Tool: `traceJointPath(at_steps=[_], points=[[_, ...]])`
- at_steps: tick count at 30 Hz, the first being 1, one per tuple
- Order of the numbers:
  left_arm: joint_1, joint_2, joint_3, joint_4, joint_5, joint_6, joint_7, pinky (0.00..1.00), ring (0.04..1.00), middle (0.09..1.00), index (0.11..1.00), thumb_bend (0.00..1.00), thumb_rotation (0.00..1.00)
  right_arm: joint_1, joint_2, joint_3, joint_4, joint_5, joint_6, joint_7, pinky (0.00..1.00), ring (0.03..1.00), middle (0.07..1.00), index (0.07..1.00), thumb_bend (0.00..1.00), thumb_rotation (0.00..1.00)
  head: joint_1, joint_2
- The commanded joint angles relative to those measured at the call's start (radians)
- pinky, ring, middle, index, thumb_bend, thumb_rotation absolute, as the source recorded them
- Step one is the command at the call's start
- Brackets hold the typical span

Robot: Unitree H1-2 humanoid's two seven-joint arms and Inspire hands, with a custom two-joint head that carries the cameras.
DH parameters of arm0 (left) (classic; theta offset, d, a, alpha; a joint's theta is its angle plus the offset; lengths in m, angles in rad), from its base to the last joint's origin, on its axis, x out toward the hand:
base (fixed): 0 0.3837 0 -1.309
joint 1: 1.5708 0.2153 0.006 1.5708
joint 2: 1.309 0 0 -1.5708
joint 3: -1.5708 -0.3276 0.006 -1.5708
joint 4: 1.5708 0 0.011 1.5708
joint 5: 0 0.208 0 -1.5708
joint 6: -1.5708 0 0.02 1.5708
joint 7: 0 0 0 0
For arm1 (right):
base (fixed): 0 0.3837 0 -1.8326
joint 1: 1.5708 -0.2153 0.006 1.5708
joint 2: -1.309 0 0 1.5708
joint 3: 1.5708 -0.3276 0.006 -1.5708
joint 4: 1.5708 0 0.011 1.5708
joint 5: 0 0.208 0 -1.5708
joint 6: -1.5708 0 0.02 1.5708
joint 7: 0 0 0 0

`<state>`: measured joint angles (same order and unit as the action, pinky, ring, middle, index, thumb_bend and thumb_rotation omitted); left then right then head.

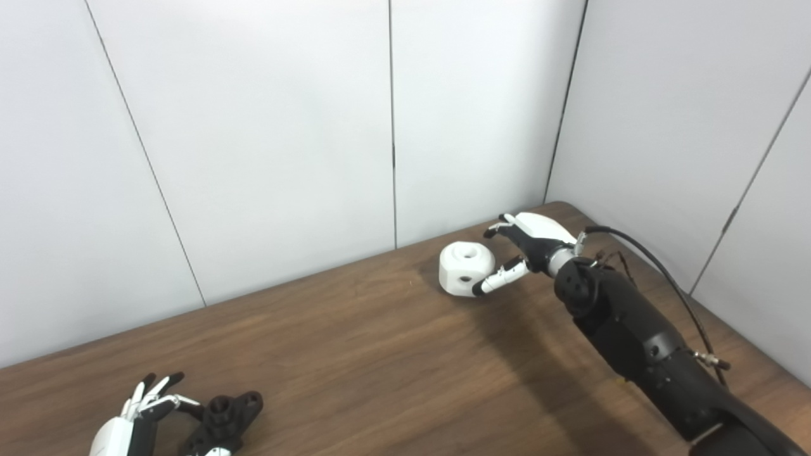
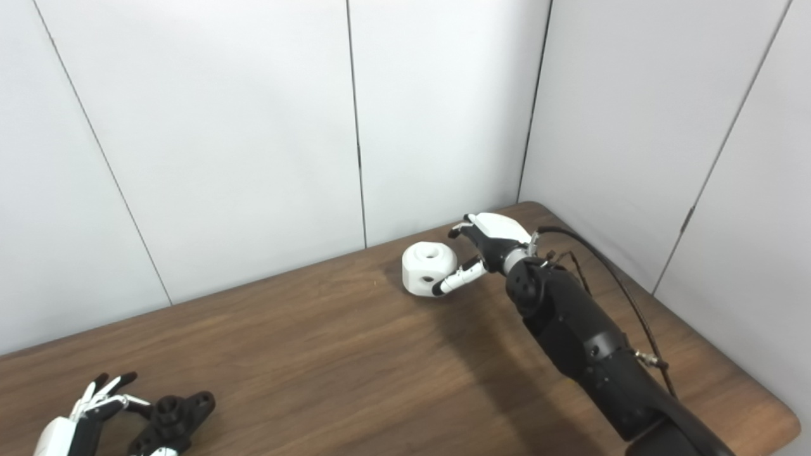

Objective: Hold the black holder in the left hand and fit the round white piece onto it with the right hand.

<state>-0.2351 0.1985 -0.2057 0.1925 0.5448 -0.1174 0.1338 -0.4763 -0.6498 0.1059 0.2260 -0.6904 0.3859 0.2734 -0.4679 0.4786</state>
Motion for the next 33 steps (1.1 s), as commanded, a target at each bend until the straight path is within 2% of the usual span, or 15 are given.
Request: traceJointPath(at_steps=[1, 10, 16, 22, 29, 33], points=[[0.041, 0.008, -0.003, 0.015, 0.008, -0.009, 0.009, 1.0, 1.0, 0.887, 0.482, 0.52, 0.04, -0.061, -0.025, 0.003, 0.005, -0.002, -0.023, -0.025, 1.0, 1.0, 1.0, 0.848, 1.0, 0.49, -0.001, 0.001], [0.046, 0.006, -0.001, 0.008, 0.009, -0.003, 0.005, 1.0, 1.0, 0.886, 0.483, 0.52, 0.04, -0.078, -0.007, 0.031, 0.05, 0.002, -0.035, -0.059, 1.0, 1.0, 1.0, 0.832, 1.0, 0.49, 0.002, 0.003], [0.049, 0.0, 0.001, 0.004, 0.006, -0.001, 0.004, 1.0, 1.0, 0.888, 0.483, 0.52, 0.04, -0.079, -0.005, 0.045, -0.004, -0.002, 0.008, -0.026, 1.0, 1.0, 1.0, 0.844, 1.0, 0.5, 0.01, 0.004], [0.051, -0.001, 0.004, 0.0, 0.003, 0.001, 0.001, 1.0, 1.0, 0.89, 0.483, 0.52, 0.04, -0.081, 0.003, 0.056, -0.061, -0.012, 0.059, 0.004, 1.0, 1.0, 1.0, 0.898, 1.0, 0.47, 0.011, 0.006], [0.049, -0.006, 0.009, -0.002, 0.007, 0.01, -0.008, 1.0, 1.0, 0.891, 0.483, 0.52, 0.04, -0.094, 0.006, 0.07, -0.048, -0.015, 0.049, -0.006, 1.0, 1.0, 1.0, 0.869, 1.0, 0.5, 0.013, 0.004], [0.05, -0.007, 0.01, -0.002, 0.006, 0.008, -0.009, 1.0, 1.0, 0.892, 0.483, 0.52, 0.04, -0.101, 0.009, 0.07, -0.025, -0.015, 0.031, -0.026, 1.0, 1.0, 0.998, 0.802, 1.0, 0.46, 0.013, 0.002]])
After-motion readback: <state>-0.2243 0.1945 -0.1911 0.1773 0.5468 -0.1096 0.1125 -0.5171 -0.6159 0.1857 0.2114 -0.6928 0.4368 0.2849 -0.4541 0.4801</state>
